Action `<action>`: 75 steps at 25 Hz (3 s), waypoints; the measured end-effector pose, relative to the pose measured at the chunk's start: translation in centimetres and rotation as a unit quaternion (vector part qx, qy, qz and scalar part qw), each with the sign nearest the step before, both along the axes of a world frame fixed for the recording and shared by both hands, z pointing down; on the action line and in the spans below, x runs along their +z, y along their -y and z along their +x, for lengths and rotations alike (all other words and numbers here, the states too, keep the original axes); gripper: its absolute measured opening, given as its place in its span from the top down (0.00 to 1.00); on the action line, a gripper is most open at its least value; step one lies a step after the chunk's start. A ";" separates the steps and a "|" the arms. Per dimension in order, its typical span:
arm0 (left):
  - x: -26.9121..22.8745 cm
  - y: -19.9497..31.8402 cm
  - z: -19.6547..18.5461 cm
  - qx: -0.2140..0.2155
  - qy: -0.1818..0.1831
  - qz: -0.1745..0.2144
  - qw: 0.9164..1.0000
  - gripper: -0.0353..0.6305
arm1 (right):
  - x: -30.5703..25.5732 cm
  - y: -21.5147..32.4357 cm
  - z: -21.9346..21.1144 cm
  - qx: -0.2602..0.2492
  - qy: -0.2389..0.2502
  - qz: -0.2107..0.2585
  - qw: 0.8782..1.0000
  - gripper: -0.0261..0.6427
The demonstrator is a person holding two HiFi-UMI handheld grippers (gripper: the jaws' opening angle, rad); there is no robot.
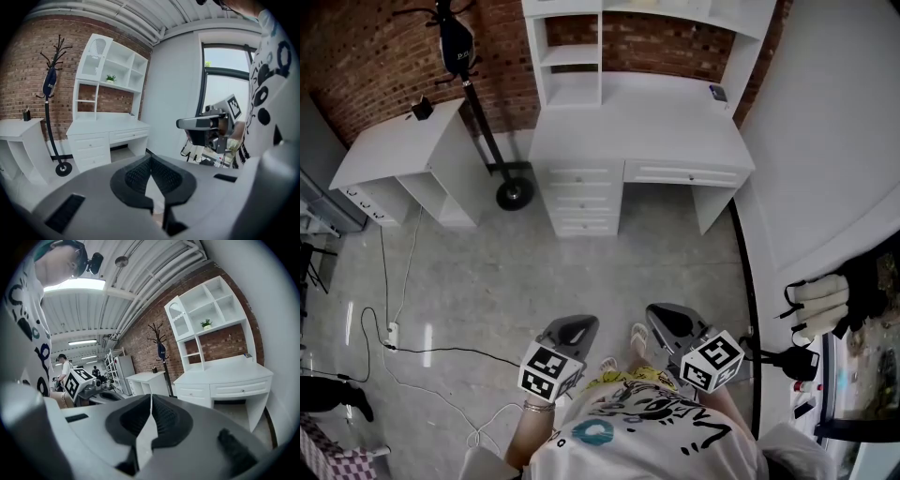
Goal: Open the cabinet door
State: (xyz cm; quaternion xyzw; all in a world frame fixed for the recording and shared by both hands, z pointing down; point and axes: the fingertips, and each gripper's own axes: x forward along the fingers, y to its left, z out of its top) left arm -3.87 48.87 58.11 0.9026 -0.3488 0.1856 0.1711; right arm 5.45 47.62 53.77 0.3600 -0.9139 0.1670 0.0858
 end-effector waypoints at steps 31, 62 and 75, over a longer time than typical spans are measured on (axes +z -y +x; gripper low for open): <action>-1.3 17.9 6.3 -0.051 0.006 0.021 0.998 0.92 | -0.5 18.3 5.9 -0.052 0.000 0.015 0.999 0.92; -0.1 31.5 6.0 -0.062 0.008 0.004 0.998 0.92 | 1.0 32.5 6.2 -0.053 -0.003 -0.011 0.999 0.92; -0.9 37.6 1.3 -0.045 0.000 0.011 0.999 0.93 | -0.3 37.9 0.7 -0.047 -0.005 -0.004 0.999 0.92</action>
